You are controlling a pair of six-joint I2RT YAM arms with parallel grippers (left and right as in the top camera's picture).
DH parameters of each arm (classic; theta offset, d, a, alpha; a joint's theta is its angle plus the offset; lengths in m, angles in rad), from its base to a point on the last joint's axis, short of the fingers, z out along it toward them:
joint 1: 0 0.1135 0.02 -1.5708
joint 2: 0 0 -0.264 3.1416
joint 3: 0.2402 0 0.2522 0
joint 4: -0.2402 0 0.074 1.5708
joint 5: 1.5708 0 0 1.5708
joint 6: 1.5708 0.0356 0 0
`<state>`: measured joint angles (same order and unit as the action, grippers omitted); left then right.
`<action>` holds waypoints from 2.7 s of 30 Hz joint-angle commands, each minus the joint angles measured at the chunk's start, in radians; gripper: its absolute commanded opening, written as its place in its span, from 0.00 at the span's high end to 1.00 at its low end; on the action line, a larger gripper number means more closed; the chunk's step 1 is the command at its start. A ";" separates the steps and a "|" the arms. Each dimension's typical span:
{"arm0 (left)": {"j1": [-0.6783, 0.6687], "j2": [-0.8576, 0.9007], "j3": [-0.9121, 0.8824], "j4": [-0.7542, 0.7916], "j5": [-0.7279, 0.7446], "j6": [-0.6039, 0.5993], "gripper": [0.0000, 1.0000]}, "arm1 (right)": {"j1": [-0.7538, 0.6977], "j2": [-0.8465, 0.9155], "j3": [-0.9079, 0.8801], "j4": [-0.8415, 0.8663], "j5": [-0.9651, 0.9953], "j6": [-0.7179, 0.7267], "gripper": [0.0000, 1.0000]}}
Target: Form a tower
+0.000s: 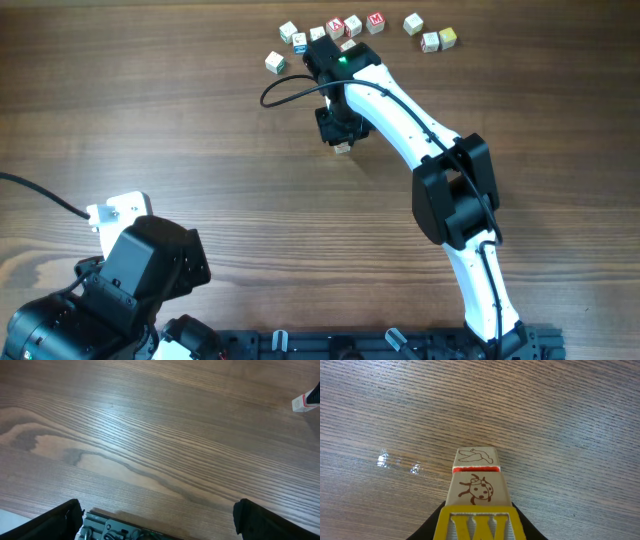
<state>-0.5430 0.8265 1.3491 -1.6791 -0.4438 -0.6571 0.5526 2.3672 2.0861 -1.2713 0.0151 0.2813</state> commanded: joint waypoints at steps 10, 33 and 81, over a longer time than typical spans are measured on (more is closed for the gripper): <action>0.005 -0.001 -0.001 0.002 -0.002 -0.010 0.00 | -0.004 -0.045 0.015 -0.002 -0.016 -0.019 0.83; 0.005 -0.001 -0.001 0.002 -0.002 -0.010 0.00 | -0.004 -0.034 -0.003 0.005 -0.016 -0.019 0.83; 0.005 -0.001 -0.001 0.002 -0.002 -0.010 0.00 | -0.004 -0.034 -0.019 0.006 -0.016 -0.019 0.80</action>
<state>-0.5430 0.8265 1.3491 -1.6791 -0.4438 -0.6571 0.5526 2.3672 2.0811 -1.2671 0.0151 0.2813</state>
